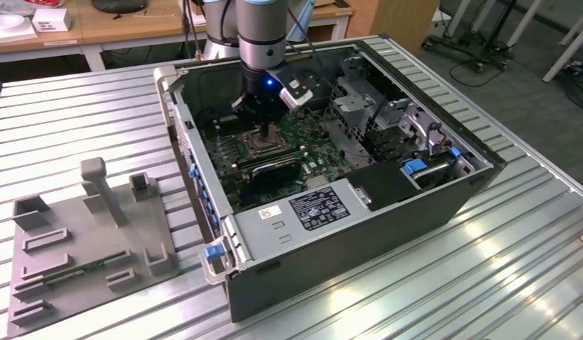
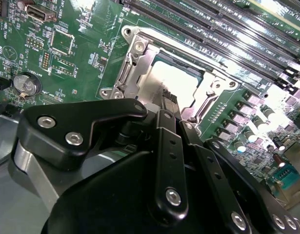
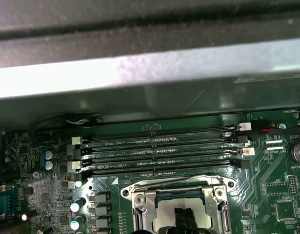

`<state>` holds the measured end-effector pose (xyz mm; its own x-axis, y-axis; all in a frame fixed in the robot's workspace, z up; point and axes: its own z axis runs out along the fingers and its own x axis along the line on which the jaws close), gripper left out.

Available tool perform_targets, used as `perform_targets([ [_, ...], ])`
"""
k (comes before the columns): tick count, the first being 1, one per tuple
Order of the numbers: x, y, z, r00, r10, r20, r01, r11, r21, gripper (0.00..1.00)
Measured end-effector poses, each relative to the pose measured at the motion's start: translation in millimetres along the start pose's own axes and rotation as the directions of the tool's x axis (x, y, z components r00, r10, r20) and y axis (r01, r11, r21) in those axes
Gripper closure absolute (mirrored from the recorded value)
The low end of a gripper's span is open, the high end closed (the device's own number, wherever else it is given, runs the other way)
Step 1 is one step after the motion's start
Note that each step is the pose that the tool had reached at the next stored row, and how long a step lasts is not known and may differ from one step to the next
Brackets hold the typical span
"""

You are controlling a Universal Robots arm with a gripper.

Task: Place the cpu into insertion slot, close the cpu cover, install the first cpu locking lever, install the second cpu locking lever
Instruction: 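Install the first cpu locking lever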

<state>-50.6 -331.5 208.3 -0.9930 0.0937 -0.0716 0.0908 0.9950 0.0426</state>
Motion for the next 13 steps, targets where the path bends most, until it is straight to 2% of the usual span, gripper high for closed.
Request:
perform_targets([
  [10,-0.3,0.1,-0.1,1.0000,0.000,-0.0039,0.000,1.0000,0.0000,0.90],
  [13,-0.4,0.1,-2.4,1.0000,0.000,-0.0054,0.000,1.0000,0.0003,0.90],
])
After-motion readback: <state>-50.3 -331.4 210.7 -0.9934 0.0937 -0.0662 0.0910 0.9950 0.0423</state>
